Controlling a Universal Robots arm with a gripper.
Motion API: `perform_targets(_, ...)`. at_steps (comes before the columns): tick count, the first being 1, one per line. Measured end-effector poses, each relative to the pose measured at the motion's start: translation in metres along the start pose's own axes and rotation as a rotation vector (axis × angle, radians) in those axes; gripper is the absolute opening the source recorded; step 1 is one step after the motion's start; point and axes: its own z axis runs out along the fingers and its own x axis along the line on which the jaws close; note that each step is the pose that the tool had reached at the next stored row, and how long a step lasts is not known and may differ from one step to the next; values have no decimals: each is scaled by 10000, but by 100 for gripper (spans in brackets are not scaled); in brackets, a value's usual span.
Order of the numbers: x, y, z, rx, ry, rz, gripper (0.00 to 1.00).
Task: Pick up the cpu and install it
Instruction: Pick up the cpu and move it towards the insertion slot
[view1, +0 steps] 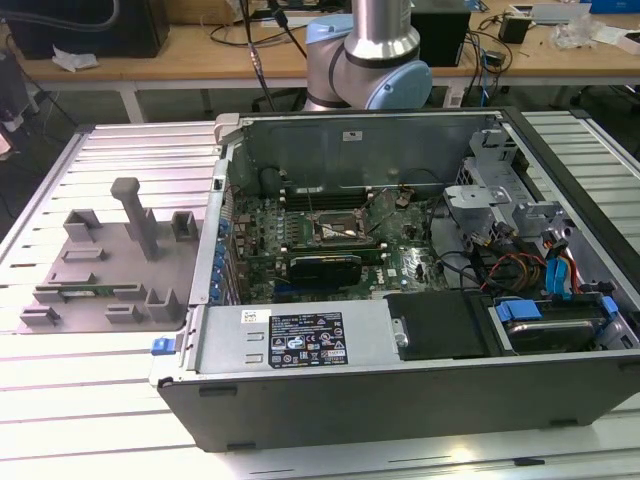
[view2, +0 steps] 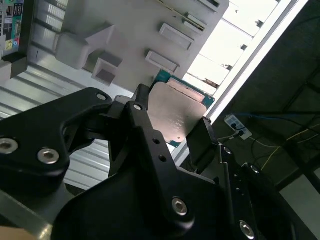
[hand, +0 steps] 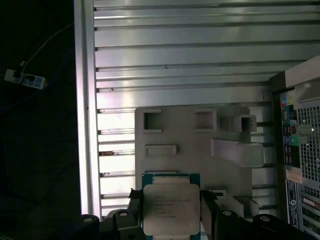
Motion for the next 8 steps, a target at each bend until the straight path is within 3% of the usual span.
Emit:
perform_targets(3,-1,3,-63,-1,-1,0,55)
perform_targets(8,-9,5,-68,1,4,2,55)
